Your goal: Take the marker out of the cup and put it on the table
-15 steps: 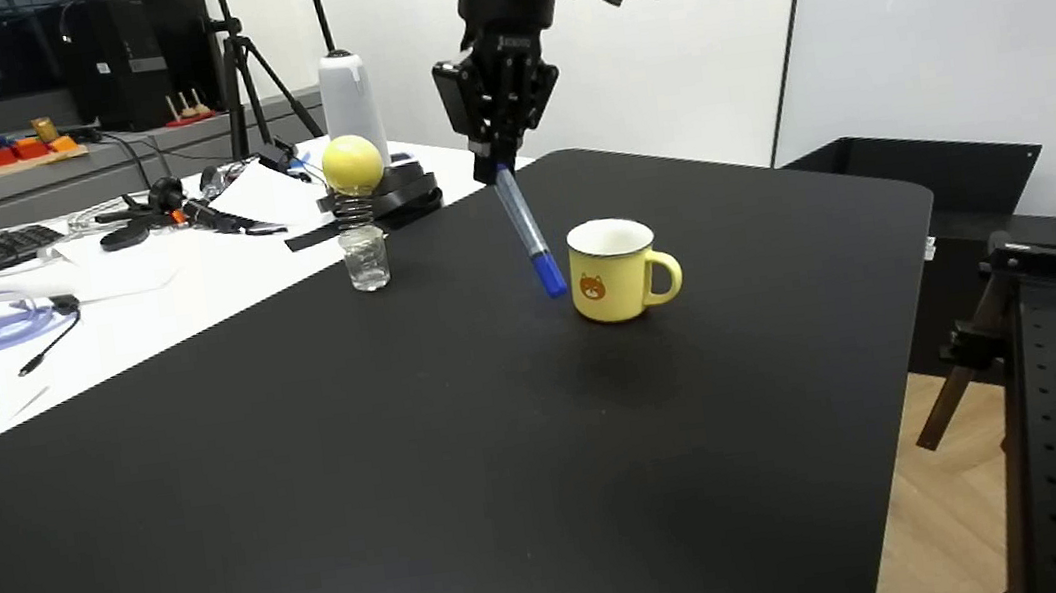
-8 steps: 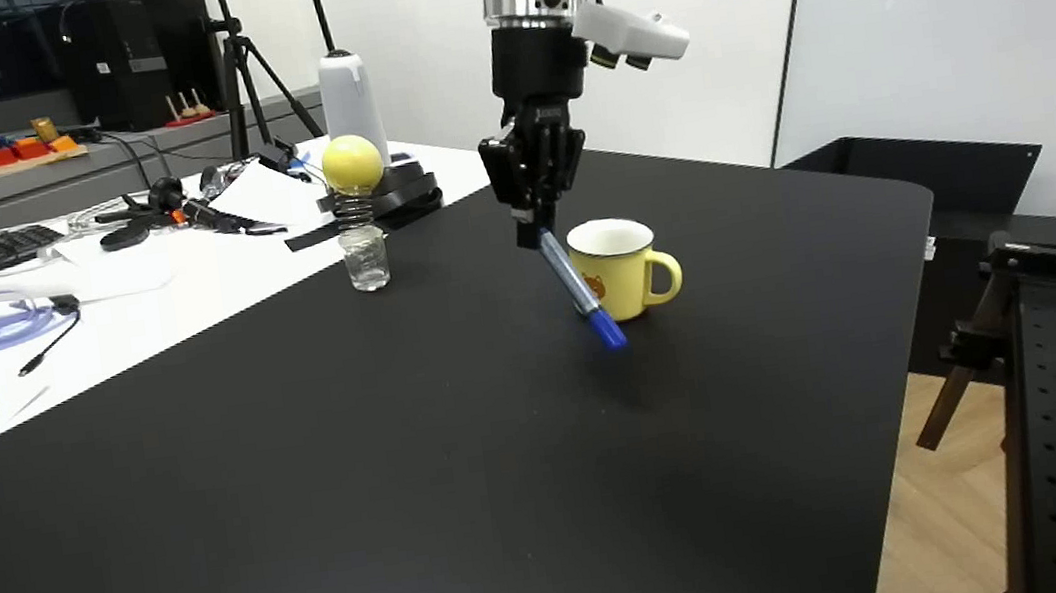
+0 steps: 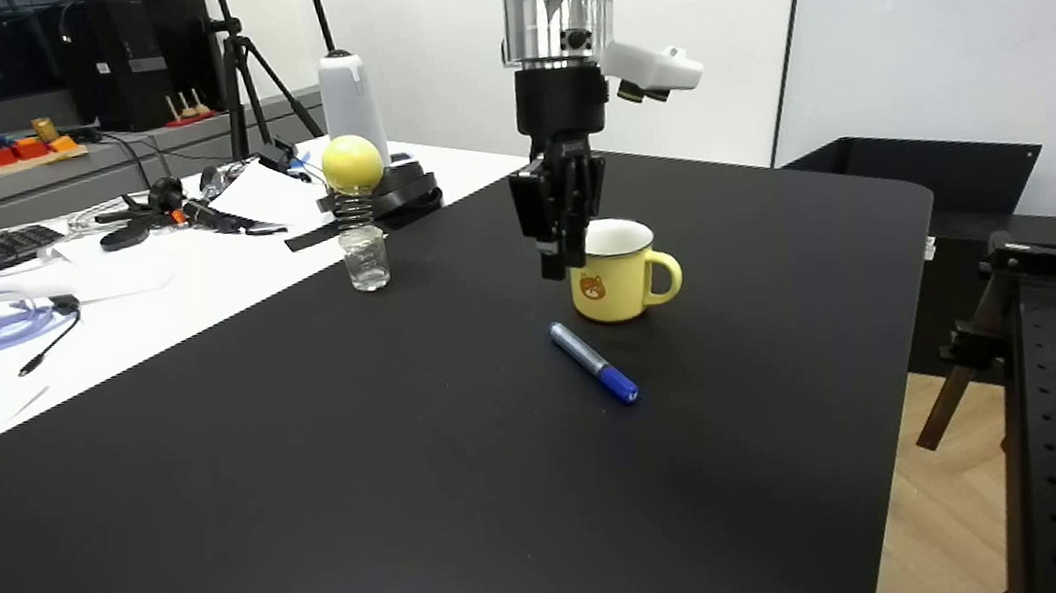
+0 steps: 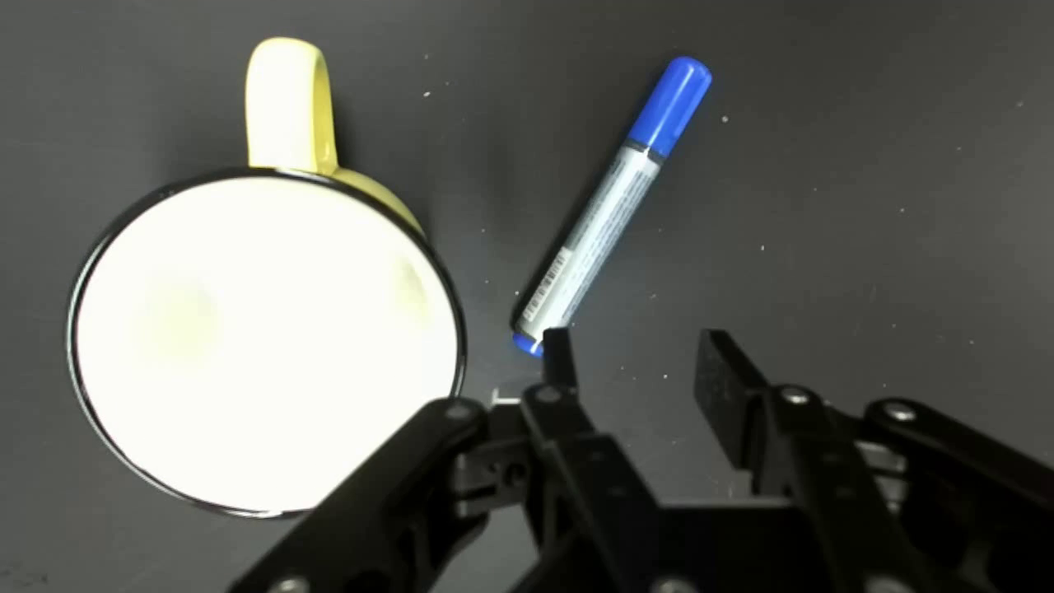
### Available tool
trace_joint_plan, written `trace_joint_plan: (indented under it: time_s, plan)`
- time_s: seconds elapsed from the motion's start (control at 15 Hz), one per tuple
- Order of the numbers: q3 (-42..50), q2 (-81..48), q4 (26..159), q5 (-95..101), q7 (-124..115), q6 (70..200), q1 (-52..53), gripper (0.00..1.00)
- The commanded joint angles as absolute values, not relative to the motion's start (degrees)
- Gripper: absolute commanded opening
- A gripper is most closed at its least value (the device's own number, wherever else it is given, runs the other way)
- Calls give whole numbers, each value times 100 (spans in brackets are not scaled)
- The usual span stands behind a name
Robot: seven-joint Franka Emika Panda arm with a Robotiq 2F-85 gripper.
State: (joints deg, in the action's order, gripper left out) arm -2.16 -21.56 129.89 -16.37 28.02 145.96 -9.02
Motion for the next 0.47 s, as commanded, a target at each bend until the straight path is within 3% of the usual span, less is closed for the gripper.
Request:
trace_joint_plan:
  time_s: [0.0, 0.2, 0.4]
  plan:
    - [-322, -2236, 12841, -1564, 2857, 14441, -1080, 75]
    - [-323, -2089, 12937, -1478, 2955, 14573, -1138, 95]
    - [-387, -1774, 13125, -1407, 3381, 14793, -1227, 100]
